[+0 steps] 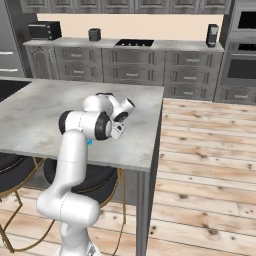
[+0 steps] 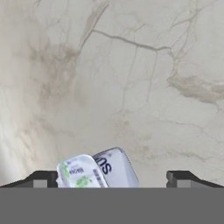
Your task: Stack the yogurt containers by placing the smaller containers on top of the larger containers.
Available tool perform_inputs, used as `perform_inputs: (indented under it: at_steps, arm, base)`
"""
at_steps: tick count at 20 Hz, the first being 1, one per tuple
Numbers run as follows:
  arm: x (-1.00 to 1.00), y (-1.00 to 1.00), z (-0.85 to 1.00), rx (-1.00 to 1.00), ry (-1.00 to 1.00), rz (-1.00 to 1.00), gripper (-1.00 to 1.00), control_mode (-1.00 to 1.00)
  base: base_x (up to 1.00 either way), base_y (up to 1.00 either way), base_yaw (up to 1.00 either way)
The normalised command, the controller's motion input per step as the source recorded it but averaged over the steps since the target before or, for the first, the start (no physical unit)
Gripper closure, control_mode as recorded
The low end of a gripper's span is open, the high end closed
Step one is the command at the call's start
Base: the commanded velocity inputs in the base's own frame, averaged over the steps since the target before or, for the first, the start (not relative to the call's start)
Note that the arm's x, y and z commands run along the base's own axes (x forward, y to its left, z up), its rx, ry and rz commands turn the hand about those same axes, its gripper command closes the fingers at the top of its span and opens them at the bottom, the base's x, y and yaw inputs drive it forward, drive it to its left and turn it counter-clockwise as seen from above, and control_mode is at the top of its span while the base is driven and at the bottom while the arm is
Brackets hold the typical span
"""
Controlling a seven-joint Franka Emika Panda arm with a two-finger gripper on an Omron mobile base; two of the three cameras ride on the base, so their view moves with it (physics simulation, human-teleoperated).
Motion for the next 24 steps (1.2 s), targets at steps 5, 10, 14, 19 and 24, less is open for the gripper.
perform_inputs:
  at_steps: [5, 10, 14, 19, 24]
  arm:
    - [-0.06, 0.16, -0.06, 0.00, 0.03, 0.00, -1.00, -1.00]
    - [-0.01, 0.06, -0.07, 0.00, 0.02, 0.00, -1.00, -1.00]
    - [-0.05, 0.06, -0.11, 0.00, 0.04, 0.00, -1.00, -1.00]
    - [-0.13, 0.10, -0.11, 0.00, 0.05, 0.00, -1.00, -1.00]
    - [-0.17, 0.10, -0.10, 0.00, 0.02, 0.00, -1.00, -1.00]
  base:
    - [0.00, 0.00, 0.00]
    - [0.00, 0.00, 0.00]
    - [0.00, 0.00, 0.00]
    - [0.00, 0.00, 0.00]
    - [0.00, 0.00, 0.00]
